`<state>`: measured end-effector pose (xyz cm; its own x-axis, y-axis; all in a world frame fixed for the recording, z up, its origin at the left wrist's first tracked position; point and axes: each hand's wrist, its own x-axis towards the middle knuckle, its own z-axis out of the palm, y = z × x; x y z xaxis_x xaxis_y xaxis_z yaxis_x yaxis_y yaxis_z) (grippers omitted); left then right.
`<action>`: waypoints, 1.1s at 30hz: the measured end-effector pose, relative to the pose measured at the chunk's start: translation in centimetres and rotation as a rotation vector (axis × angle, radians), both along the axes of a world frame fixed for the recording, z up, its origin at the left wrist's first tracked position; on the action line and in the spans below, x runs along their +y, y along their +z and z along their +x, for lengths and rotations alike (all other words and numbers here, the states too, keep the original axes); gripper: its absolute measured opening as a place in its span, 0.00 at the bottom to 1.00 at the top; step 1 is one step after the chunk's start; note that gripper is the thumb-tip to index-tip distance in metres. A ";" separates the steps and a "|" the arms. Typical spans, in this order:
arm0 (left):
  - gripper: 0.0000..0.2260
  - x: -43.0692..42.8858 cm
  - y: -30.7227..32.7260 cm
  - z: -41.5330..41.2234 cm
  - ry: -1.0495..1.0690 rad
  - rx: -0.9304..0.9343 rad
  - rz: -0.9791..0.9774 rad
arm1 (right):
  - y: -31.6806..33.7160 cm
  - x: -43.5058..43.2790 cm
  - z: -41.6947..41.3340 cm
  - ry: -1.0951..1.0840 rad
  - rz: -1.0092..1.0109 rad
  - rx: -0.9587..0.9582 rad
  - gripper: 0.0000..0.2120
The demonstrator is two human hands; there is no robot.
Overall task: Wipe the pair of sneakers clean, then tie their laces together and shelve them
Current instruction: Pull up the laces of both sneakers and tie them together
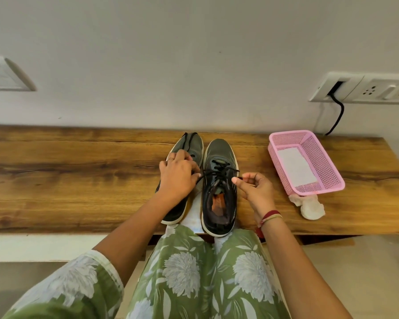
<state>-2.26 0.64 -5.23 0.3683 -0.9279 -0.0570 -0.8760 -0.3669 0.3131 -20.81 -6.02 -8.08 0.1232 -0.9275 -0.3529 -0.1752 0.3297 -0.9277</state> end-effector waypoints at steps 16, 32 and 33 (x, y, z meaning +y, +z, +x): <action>0.17 5.9 -1.1 1.9 0.324 0.348 0.025 | 0.1 3.9 -0.4 0.153 -0.207 0.619 0.19; 0.18 6.8 -2.3 0.7 0.294 0.377 -0.022 | 1.3 0.8 -3.1 0.230 -0.139 0.700 0.23; 0.18 7.1 -2.4 0.6 0.291 0.390 -0.038 | 1.5 1.0 -3.0 0.209 -0.139 0.728 0.24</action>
<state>-1.61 7.74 -7.67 0.5704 -0.7940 -0.2102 -0.5537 -0.5608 0.6156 -23.81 -5.03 -6.61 0.0821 -0.9523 -0.2938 -0.8035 0.1112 -0.5849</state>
